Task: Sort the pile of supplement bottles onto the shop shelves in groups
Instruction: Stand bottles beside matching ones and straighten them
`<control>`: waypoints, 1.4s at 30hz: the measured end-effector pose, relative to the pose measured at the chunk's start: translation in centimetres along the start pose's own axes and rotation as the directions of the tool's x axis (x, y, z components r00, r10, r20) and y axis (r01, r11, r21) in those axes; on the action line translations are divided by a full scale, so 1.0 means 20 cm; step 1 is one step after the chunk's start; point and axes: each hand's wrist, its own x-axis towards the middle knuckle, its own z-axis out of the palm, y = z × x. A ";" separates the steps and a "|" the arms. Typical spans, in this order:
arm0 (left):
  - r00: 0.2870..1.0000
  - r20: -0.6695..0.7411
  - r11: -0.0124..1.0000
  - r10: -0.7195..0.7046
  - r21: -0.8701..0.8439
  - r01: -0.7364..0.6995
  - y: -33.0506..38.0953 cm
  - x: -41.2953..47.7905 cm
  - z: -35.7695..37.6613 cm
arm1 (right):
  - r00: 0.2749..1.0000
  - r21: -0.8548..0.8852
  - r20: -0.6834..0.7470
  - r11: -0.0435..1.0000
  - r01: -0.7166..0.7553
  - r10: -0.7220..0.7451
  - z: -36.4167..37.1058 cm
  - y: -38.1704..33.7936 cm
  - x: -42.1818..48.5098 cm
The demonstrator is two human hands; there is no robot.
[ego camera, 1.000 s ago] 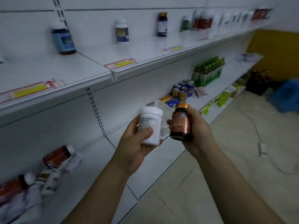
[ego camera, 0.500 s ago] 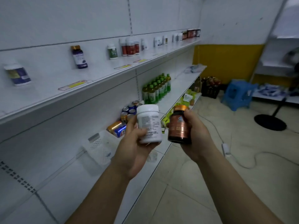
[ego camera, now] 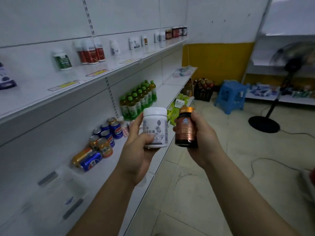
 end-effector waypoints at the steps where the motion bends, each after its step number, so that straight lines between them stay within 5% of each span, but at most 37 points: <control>1: 1.000 0.005 1.000 0.019 0.006 -0.019 -0.01 0.09 0.01 | 1.000 -0.010 -0.002 1.000 0.013 -0.013 -0.01 -0.02 0.08; 10: 0.992 0.086 0.993 0.091 0.069 -0.097 0.00 1.06 0.10 | 0.979 -0.197 0.033 0.959 0.202 -0.200 -0.01 -0.35 0.89; 22: 0.965 0.215 0.980 0.152 0.095 -0.176 -0.11 2.06 0.45 | 0.936 -0.226 0.118 0.909 0.350 -0.331 -0.28 -0.82 1.84; 32: 0.953 0.022 0.936 0.303 0.179 -0.302 -0.23 2.80 0.89 | 0.866 -0.332 0.377 0.825 0.457 -0.328 -0.49 -1.37 2.63; 42: 0.913 -0.116 0.887 0.391 0.311 -0.341 -0.21 3.33 0.92 | 0.843 -0.196 0.492 0.916 0.351 -0.218 -0.43 -1.47 3.32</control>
